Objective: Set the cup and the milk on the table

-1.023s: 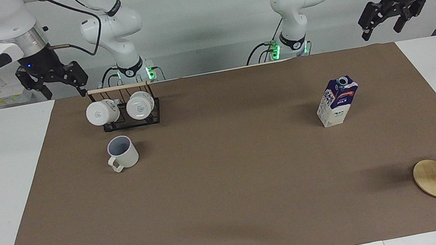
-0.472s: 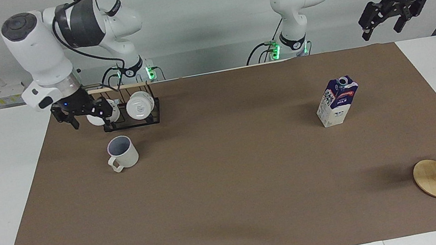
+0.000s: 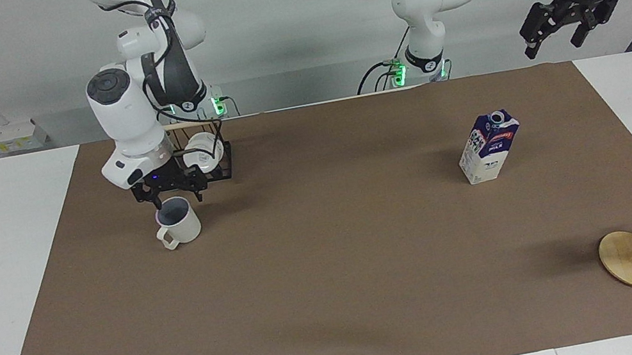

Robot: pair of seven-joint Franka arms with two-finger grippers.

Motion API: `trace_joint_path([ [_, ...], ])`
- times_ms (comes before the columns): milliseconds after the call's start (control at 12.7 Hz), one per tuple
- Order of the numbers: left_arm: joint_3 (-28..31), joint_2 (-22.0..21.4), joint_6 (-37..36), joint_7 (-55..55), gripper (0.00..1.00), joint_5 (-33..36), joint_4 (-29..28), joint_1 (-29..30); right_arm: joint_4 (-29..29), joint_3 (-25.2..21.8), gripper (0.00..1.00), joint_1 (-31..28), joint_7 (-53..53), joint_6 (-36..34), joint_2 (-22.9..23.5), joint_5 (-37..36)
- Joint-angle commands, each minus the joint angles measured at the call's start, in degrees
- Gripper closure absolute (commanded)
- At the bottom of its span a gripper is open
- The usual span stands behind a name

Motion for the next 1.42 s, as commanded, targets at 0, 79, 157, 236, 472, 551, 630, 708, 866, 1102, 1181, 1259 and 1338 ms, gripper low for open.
trace_joint_path([
  [0,0.09,-0.85,-0.1,0.04,0.0,-0.08,-0.87,0.23,-3.69,-0.17,0.0,-0.25,-1.44,4.29,0.42,-0.03],
  [79,0.09,-0.85,-0.1,0.13,0.0,-0.08,-0.87,0.23,-3.87,-0.17,0.0,-0.34,-1.44,5.08,1.03,-0.03],
  [157,0.09,-0.85,-0.1,0.04,0.0,-0.08,-0.87,0.15,-3.96,-0.17,0.0,-0.51,-1.44,5.79,1.9,-0.03],
  [236,0.09,-0.85,-0.1,0.04,0.0,-0.08,-0.87,0.15,-3.87,-0.17,0.0,-0.52,-1.09,6.75,3.22,-0.03],
  [472,0.18,-0.94,-0.1,0.04,0.0,-0.17,-0.87,0.23,-3.96,-0.17,0.0,-0.87,-1.09,8.96,5.16,-0.03],
  [551,0.27,-0.94,-0.1,0.04,0.0,-0.08,-0.87,0.23,-3.87,-0.09,0.0,-0.69,-0.91,9.48,5.51,-0.03],
  [630,0.27,-0.94,-0.1,0.04,0.0,-0.08,-0.87,0.32,-3.96,-0.09,0.0,-0.43,-0.91,10.27,5.95,-0.03],
  [708,0.27,-0.94,-0.19,0.04,0.0,-0.08,-0.96,0.41,-3.96,-0.09,0.0,-0.51,-1.0,10.28,5.96,-0.03],
  [866,0.27,-1.03,-0.19,0.04,0.0,-0.08,-1.04,0.5,-3.96,-0.09,0.42,-0.43,-0.83,10.28,5.96,-0.03],
  [1102,0.36,-1.12,-0.19,0.13,0.0,-0.08,-1.04,0.5,-3.79,-0.09,1.0,-0.51,0.14,10.01,6.04,0.06],
  [1181,0.36,-1.12,-0.28,0.13,0.0,-0.08,-1.13,0.5,-3.52,-0.09,1.0,-0.6,0.84,9.93,6.22,0.06],
  [1259,0.36,-1.12,-0.37,0.04,0.0,-0.08,-1.13,0.5,-3.17,-0.09,1.0,-0.69,1.63,9.66,6.39,0.24],
  [1338,0.36,-1.12,-0.37,0.13,0.0,-0.08,-1.13,0.5,-1.86,-0.09,1.0,-0.87,1.81,9.23,7.18,3.11],
])
